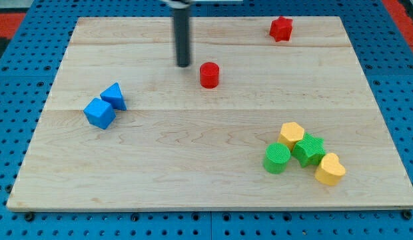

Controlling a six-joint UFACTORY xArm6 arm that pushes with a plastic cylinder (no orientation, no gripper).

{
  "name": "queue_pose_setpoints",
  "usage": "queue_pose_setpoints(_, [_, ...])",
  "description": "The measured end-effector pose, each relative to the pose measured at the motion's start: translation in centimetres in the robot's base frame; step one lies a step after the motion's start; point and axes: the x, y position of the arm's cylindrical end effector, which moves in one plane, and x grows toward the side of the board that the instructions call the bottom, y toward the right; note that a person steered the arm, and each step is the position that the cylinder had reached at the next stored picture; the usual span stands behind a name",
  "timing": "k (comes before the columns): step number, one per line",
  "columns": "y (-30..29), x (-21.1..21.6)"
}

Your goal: Slide the red circle closer to the red star

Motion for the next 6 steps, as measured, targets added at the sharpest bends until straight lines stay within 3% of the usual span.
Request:
queue_pose_setpoints(1, [1.4,6.4])
queue_pose_setpoints(2, [9.0,3.6])
queue_pose_setpoints(3, [15.1,3.7])
queue_pose_setpoints(4, [16.2,2.0])
queue_pose_setpoints(6, [26.7,-0.5])
